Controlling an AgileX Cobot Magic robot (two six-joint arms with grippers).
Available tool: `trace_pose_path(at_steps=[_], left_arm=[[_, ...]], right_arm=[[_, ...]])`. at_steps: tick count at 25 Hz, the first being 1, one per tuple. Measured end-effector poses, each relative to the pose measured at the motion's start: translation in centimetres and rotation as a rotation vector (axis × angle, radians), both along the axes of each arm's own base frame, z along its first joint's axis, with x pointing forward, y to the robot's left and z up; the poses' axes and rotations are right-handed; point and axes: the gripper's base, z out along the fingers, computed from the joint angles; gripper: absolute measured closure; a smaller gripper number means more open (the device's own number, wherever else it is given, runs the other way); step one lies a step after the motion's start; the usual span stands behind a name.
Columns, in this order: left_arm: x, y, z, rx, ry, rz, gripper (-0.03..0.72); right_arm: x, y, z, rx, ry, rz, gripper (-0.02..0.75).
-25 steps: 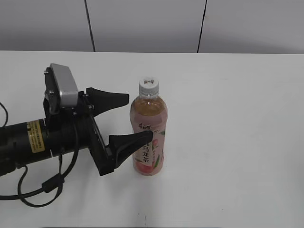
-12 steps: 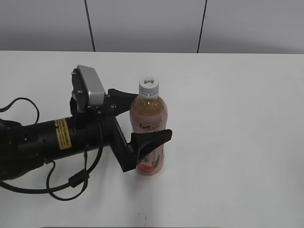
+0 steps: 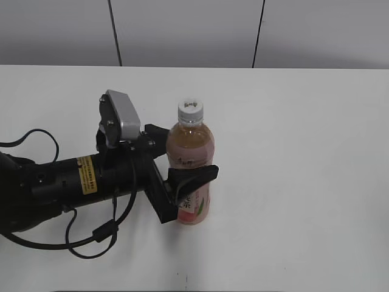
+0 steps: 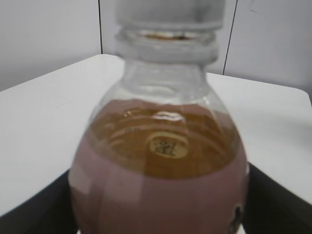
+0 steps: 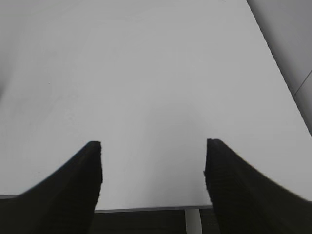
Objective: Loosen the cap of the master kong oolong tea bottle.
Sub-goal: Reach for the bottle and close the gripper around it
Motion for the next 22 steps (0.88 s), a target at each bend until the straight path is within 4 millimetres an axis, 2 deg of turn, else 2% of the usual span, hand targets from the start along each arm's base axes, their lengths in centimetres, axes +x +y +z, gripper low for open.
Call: trace_pose_path(at_steps=[5,22], left_arm=[[0.03,0.01,0.0,0.0,0.002,0.004,0.236],[0.03,0.01,-0.01,0.0,0.002,0.004,0.237]], right_arm=[[0.0,0.0,0.0,0.0,0.0,0.0,0.237],[0.0,0.0,0.0,0.0,0.0,0.0,0.237]])
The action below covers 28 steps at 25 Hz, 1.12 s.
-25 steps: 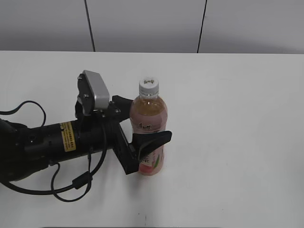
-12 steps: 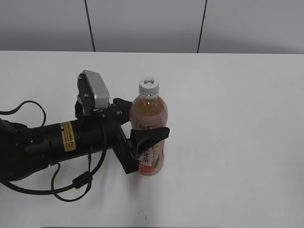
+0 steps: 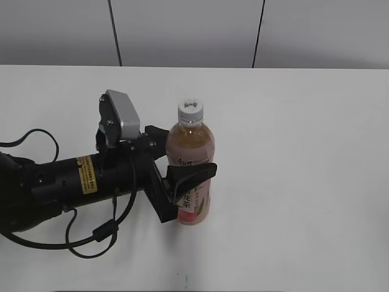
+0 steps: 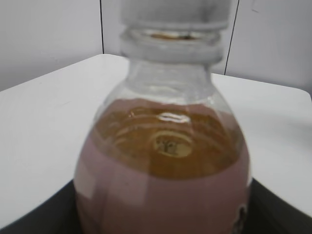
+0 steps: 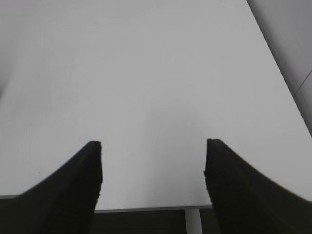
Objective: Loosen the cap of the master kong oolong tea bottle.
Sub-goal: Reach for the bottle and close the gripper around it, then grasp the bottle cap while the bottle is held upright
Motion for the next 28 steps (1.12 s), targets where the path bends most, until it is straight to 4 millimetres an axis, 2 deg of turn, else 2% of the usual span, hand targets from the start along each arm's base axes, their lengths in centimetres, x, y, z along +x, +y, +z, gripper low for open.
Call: trace_pose_path(at_steps=[11,13,16,20,28], left_arm=[[0.0,0.0,0.0,0.0,0.0,0.0,0.237],[0.0,0.0,0.0,0.0,0.0,0.0,0.237],[0.0,0.0,0.0,0.0,0.0,0.001,0.237],[0.0,0.0,0.0,-0.001,0.0,0.003,0.237],[0.1,0.0,0.0,-0.003,0.002,0.011,0.237]], right_arm=[[0.0,0.1,0.0,0.008,-0.001,0.005,0.237],[0.1,0.4,0.4,0.038,-0.011,0.032,0.237],[1.5,1.3,1.9,0.055,0.007,0.131,0.237],[4.9,2.1,3.4,0.044,0.123,0.249,0.237],[14.8,2.6,6.6,0.037,0.308,0.317,0.238]])
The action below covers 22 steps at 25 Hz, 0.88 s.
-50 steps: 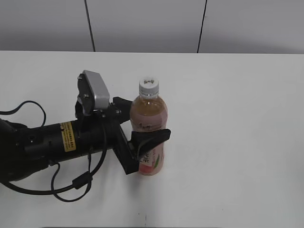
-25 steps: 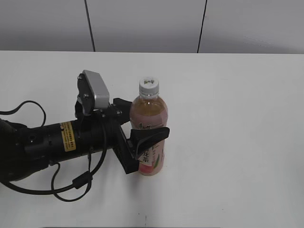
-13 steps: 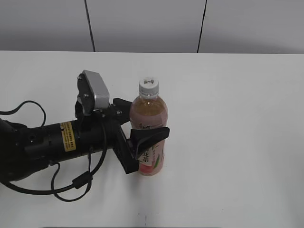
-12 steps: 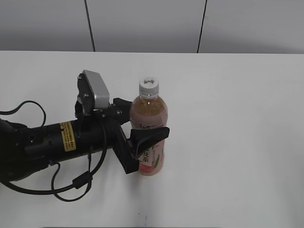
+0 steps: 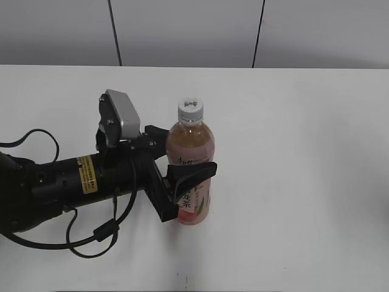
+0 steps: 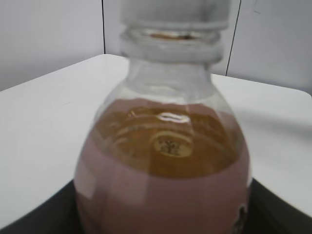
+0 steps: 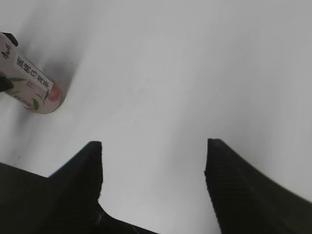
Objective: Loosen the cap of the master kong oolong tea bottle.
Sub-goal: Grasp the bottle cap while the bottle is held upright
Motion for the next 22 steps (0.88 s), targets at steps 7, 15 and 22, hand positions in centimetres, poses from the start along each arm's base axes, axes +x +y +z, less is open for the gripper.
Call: trace_pose_path(at_steps=[7,15,22], left_arm=[[0.0,0.0,0.0,-0.001,0.0,0.0,0.237],[0.0,0.0,0.0,-0.002,0.0,0.003,0.238],[0.1,0.0,0.0,-0.005,0.002,0.013,0.238]], right_arm=[[8.5,2.6,2.6,-0.037,0.193,0.171,0.256],[14.8,9.7,5.0,-0.107,0.181,0.345,0.258],[17.0,17.3,3.1,-0.169,0.204,0.45,0.28]])
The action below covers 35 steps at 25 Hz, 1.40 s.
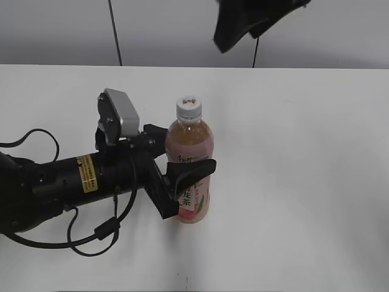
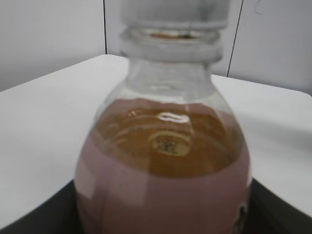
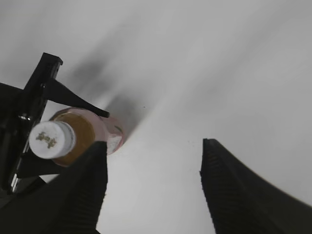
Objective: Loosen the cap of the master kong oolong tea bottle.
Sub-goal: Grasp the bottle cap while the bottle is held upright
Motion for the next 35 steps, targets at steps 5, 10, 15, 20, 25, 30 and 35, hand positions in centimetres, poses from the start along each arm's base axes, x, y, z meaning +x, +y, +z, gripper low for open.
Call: trace_pose_path(at_steps=[5,10,15,20,25,30,35], left_arm=[[0.1,0.0,0.0,-0.003,0.004,0.013,0.239],[0.1,0.1,0.0,-0.003,0.005,0.017,0.239],[0.1,0.1,0.0,-0.003,0.005,0.017,0.239],[0.1,0.1,0.0,-0.003,0.005,0.016,0.239],[0.1,0.0,0.0,-0.003,0.005,0.015,0.239],[0.0,0.0,0.0,0.001,0.002,0.001,0.239],[0.0,0.0,0.0,0.003,-0.001,-0.004,0.239]], right_arm=[[-0.2,4.0,-3.2,-0.007,0.127,-0.082,0.283],[-1.2,5.7,-3.7,0.018,0.187,-0.153,0.339],[-2.3,6.9,-3.7,0.023,0.197,-0.13,0.352],[-2.6,7.1,-3.7,0.025,0.202,-0.124,0.353],[-2.6,7.1,-3.9,0.017,0.208,-0.126,0.349],[-2.6,6.8,-5.0,-0.025,0.222,-0.13,0.318],[-2.2,7.2,-6.2,-0.052,0.236,-0.124,0.316]])
